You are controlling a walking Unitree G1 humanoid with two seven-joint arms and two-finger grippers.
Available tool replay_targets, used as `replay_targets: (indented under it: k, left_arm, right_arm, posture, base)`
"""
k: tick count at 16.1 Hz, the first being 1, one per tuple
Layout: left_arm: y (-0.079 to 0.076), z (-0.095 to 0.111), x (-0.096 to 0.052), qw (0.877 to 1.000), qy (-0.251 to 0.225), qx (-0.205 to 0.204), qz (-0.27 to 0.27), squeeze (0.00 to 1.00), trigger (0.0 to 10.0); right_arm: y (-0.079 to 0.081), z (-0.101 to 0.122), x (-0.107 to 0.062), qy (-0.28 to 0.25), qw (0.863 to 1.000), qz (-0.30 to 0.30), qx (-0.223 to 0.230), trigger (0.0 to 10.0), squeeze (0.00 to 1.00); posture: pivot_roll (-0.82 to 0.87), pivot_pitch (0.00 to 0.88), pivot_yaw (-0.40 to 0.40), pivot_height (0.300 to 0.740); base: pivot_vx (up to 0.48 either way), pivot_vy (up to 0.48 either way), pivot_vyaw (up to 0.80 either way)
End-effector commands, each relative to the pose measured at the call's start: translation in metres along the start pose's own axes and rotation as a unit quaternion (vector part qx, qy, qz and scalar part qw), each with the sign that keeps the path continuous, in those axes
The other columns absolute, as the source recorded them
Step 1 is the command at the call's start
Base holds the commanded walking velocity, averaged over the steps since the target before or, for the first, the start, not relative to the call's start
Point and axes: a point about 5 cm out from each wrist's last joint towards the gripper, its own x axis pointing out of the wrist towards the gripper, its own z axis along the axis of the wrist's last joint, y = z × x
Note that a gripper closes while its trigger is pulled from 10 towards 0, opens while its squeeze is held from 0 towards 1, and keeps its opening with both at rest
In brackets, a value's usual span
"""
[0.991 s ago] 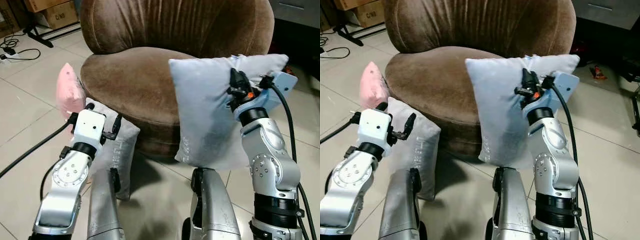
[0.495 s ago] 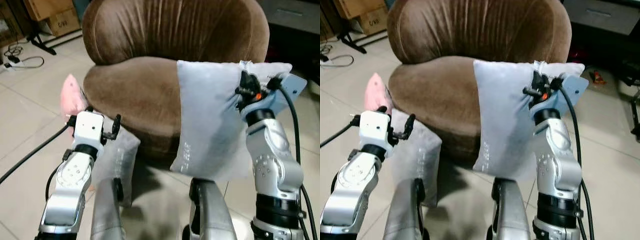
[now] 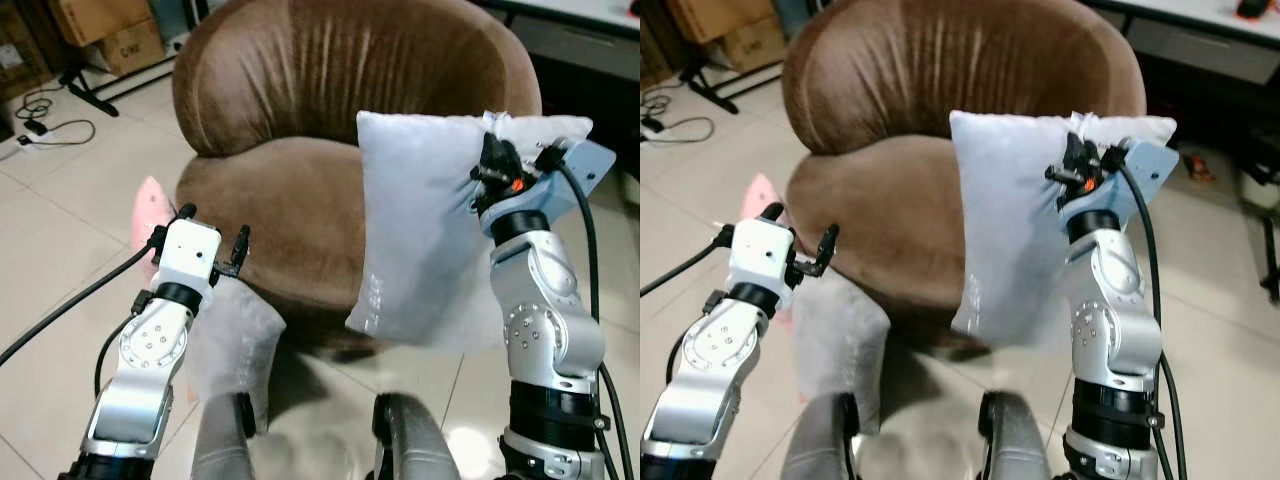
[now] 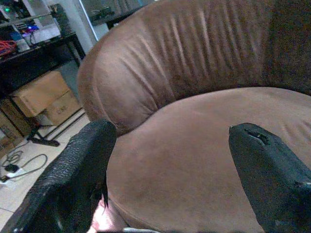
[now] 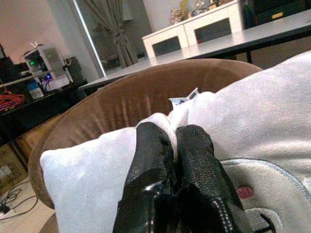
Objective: Move the pillow to the sofa from floor
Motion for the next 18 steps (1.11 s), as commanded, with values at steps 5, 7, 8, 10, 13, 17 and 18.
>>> replay_targets:
  k: [5, 7, 8, 10, 13, 17, 18]
  left_arm:
    - [0.000, 0.000, -0.001, 0.999, -0.004, -0.030, -0.033, 1.00, 10.0]
    - [0.003, 0.002, 0.000, 1.000, -0.014, -0.008, -0.015, 1.00, 0.0]
    - [0.003, 0.003, -0.001, 1.000, -0.018, 0.000, -0.016, 0.97, 0.0]
    - [0.001, 0.001, -0.002, 1.000, -0.009, 0.001, -0.015, 0.74, 2.9]
    - [-0.001, -0.001, -0.002, 1.000, -0.011, 0.004, -0.008, 0.50, 10.0]
    - [0.001, -0.002, -0.002, 1.000, -0.007, 0.005, 0.003, 0.50, 10.0]
    - [0.001, -0.002, -0.002, 1.000, -0.007, 0.005, 0.004, 0.50, 10.0]
  right_arm:
    - [0.002, 0.005, -0.003, -0.023, 1.000, 0.001, 0.002, 10.0, 0.00]
    - [0.001, 0.005, -0.003, -0.024, 1.000, 0.000, 0.001, 10.0, 0.00]
    - [0.001, 0.005, -0.003, -0.024, 1.000, -0.001, 0.001, 10.0, 0.00]
    - [0.000, 0.006, -0.003, -0.024, 1.000, -0.001, 0.001, 10.0, 0.00]
    - [0.000, 0.003, -0.004, -0.016, 1.000, 0.003, -0.002, 10.0, 0.00]
    - [0.001, -0.011, -0.007, 0.015, 1.000, 0.010, -0.014, 10.0, 0.00]
    - [0.001, -0.013, -0.007, 0.019, 1.000, 0.010, -0.015, 10.0, 0.00]
  posture:
    - [-0.03, 0.000, -0.019, 0.727]
    - [-0.04, 0.000, -0.018, 0.740]
    - [-0.04, 0.000, -0.019, 0.740]
    - [-0.04, 0.000, -0.021, 0.740]
    - [-0.04, 0.000, -0.026, 0.740]
    - [-0.04, 0.000, -0.027, 0.740]
    - [-0.04, 0.000, -0.028, 0.740]
  base:
    - [0.000, 0.000, 0.00]
    - [0.000, 0.000, 0.00]
    - [0.000, 0.000, 0.00]
    - [0.000, 0.000, 0.00]
    - [0.000, 0.000, 0.00]
    - [0.000, -0.346, 0.00]
    - [0.000, -0.480, 0.00]
